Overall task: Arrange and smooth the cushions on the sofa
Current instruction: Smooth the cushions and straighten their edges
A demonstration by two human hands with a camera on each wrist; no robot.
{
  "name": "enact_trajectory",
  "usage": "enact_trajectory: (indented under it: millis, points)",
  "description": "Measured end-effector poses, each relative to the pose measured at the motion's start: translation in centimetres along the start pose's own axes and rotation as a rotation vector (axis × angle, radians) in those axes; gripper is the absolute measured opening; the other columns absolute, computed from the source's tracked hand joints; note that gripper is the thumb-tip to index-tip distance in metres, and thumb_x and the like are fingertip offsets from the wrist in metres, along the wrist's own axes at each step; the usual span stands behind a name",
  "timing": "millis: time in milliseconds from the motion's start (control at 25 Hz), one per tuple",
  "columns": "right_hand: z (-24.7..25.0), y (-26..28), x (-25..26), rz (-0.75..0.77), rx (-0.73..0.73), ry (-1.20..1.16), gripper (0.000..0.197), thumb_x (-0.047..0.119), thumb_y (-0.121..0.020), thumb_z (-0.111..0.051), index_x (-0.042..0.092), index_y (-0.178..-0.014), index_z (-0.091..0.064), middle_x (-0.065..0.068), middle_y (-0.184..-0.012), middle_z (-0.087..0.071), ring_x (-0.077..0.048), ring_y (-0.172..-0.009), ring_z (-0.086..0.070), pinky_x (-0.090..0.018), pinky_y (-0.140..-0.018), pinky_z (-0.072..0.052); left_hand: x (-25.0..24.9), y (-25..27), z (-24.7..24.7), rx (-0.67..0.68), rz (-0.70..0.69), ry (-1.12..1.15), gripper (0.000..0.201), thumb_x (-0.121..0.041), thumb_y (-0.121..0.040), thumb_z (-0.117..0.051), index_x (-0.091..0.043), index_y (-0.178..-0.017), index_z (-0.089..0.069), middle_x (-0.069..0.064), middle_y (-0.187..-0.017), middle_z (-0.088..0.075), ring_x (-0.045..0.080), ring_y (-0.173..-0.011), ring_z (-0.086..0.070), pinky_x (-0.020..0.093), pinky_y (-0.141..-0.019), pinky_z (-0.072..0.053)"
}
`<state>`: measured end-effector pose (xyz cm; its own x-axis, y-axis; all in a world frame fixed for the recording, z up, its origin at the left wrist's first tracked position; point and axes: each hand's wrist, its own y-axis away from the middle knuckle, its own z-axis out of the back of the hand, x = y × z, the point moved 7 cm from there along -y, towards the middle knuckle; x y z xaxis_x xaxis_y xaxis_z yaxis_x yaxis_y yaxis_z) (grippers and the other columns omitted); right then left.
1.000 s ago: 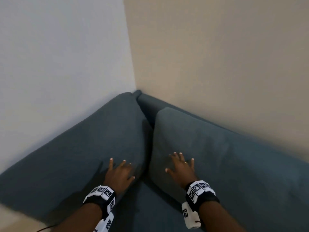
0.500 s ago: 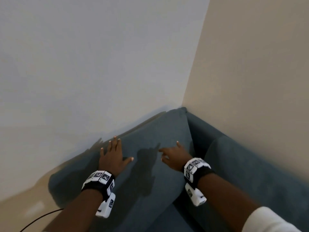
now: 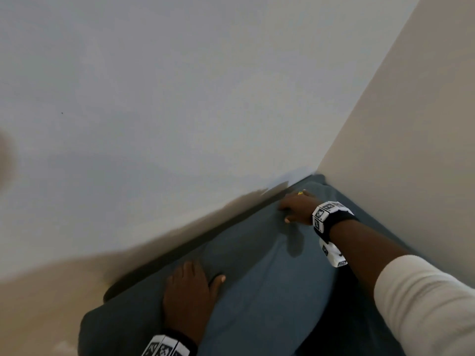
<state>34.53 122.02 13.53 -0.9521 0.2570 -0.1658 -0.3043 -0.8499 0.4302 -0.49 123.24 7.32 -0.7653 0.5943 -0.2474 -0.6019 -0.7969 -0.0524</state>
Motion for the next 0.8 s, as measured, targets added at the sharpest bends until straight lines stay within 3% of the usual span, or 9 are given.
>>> enact_trajectory:
  millis: [80,160,280,440,520,680,800]
  points:
    - [-1.4,-1.1,0.1,0.022,-0.036,-0.025,0.017,0.034,-0.093,-0.066,0.026,-0.109,-0.069,-0.003,-0.121,-0.067,-0.028,-0.120,-0.058,-0.040,-0.109,-0.037,1.6,0.7,0.0,-0.040,0.042,-0.018,0.052,-0.049,-0.086,-0.045,-0.008,-0.098,-0.074,0.014,-0.093,-0.072,0.033,-0.085,-0.070,0.050,-0.086,-0.046]
    - [-1.9,-0.7,0.3,0.044,-0.096,-0.098,0.008,0.031,-0.092,-0.068,0.025,-0.088,-0.065,-0.005,-0.102,-0.069,-0.030,-0.103,-0.062,-0.037,-0.094,-0.046,2.2,1.6,0.4,-0.088,-0.040,-0.033,0.037,-0.036,-0.086,-0.044,-0.015,-0.091,-0.074,0.007,-0.089,-0.071,0.028,-0.079,-0.072,0.046,-0.083,-0.042]
    - [1.0,2.0,-0.2,0.037,-0.227,-0.226,0.009,0.028,-0.091,-0.070,0.023,-0.085,-0.066,-0.007,-0.094,-0.069,-0.033,-0.094,-0.063,-0.038,-0.084,-0.048,2.9,2.5,3.9,-0.177,-0.115,0.004,0.026,-0.028,-0.087,-0.042,-0.022,-0.085,-0.067,0.002,-0.084,-0.067,0.028,-0.076,-0.069,0.044,-0.074,-0.035]
    - [7.1,7.5,1.1,0.127,-0.383,-0.233,0.010,0.028,-0.089,-0.073,0.025,-0.083,-0.066,0.000,-0.086,-0.064,-0.028,-0.088,-0.061,-0.037,-0.077,-0.045,2.8,5.5,11.1,-0.335,-0.011,0.063,0.030,-0.031,-0.095,-0.041,-0.020,-0.091,-0.068,0.007,-0.085,-0.069,0.032,-0.081,-0.069,0.047,-0.078,-0.039]
    - [9.1,11.8,1.5,0.165,-0.451,-0.252,0.009,0.026,-0.089,-0.073,0.021,-0.085,-0.066,0.006,-0.083,-0.059,-0.025,-0.087,-0.059,-0.038,-0.078,-0.043,2.3,8.1,14.2,-0.368,0.003,0.055,0.028,-0.030,-0.094,-0.043,-0.019,-0.092,-0.069,0.010,-0.086,-0.069,0.035,-0.082,-0.069,0.047,-0.080,-0.039]
    - [10.3,21.1,3.3,0.218,-0.603,-0.220,0.010,0.026,-0.090,-0.073,0.018,-0.086,-0.068,0.003,-0.083,-0.066,-0.022,-0.086,-0.058,-0.031,-0.077,-0.034,2.8,12.8,17.7,-0.386,0.002,0.045,0.031,-0.033,-0.095,-0.043,-0.019,-0.098,-0.071,0.013,-0.092,-0.072,0.038,-0.086,-0.070,0.052,-0.084,-0.045]
    - [9.5,29.7,5.4,0.242,-0.729,-0.238,0.012,0.030,-0.088,-0.070,0.019,-0.083,-0.068,0.007,-0.079,-0.065,-0.018,-0.080,-0.056,-0.032,-0.077,-0.039,2.6,17.4,20.3,-0.424,-0.032,0.109,0.040,-0.039,-0.099,-0.039,-0.015,-0.102,-0.070,0.019,-0.096,-0.073,0.043,-0.086,-0.069,0.054,-0.081,-0.051]
